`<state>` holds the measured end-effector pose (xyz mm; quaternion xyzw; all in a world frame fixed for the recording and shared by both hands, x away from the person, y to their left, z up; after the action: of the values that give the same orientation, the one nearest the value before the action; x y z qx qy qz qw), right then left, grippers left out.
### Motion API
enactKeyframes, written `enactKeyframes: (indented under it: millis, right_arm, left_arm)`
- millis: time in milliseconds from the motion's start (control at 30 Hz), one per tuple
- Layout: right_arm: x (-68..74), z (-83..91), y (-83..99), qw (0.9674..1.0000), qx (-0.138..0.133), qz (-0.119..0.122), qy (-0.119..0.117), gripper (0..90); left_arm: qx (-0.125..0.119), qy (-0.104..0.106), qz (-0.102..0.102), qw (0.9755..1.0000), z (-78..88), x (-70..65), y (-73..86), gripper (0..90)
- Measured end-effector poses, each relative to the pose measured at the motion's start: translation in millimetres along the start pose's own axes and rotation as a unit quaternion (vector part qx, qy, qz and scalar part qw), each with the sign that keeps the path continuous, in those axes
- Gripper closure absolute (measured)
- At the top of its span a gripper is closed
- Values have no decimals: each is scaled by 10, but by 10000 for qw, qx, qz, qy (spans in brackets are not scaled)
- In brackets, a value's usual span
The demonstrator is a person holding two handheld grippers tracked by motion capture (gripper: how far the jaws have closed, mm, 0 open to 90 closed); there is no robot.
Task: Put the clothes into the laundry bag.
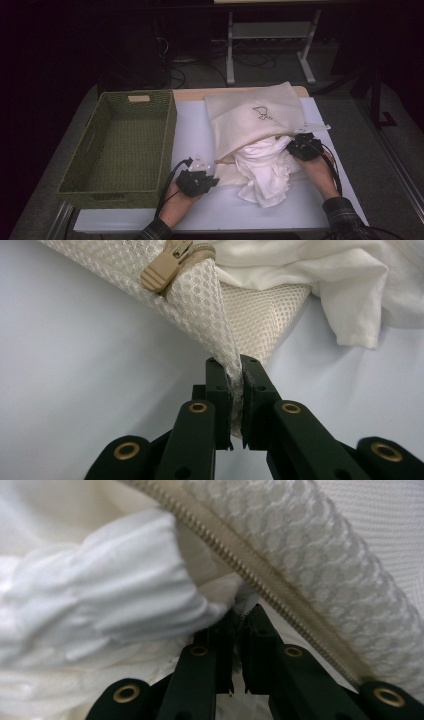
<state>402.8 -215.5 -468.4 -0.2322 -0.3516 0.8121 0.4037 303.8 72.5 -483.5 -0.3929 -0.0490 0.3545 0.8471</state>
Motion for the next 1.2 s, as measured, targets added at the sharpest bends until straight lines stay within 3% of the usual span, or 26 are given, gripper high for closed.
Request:
enactKeyframes:
  millis: [200, 400, 533, 900, 1033, 1200]
  right_arm:
    - [-52, -102, -38, 9999, 35, 0, 160, 830]
    - [-36, -43, -12, 10000, 37, -39, 56, 767]
    - [-25, 112, 21, 9999, -37, -53, -148, 699]
    - [65, 665, 99, 9984, -373, -94, -423, 528]
    - [145, 834, 122, 9973, -496, -78, -545, 509]
    - [359, 922, 144, 9940, -564, -17, -935, 552]
  left_arm:
    - [44, 17, -58, 10000, -17, -21, 11, 838]
    - [41, 21, -59, 10000, -18, -28, 11, 837]
    - [40, 19, -47, 10000, -14, -27, 17, 837]
    - [41, 17, -67, 10000, 5, -30, 16, 836]
    - [30, 12, -64, 10000, 0, -36, 14, 836]
    - [30, 11, -83, 10000, 1, -39, 7, 836]
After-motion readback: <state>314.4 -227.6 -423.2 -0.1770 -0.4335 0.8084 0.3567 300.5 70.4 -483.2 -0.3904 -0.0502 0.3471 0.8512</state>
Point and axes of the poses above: each handheld gripper's, and its own axes: z roughly backward along the jaws, y roughly out of its underside, x roughly to its left, the point moved 7 cm from there along -z, roughly forward along the jaws, and after that the axes turned 6 degrees about z, right-handed, at the moved point
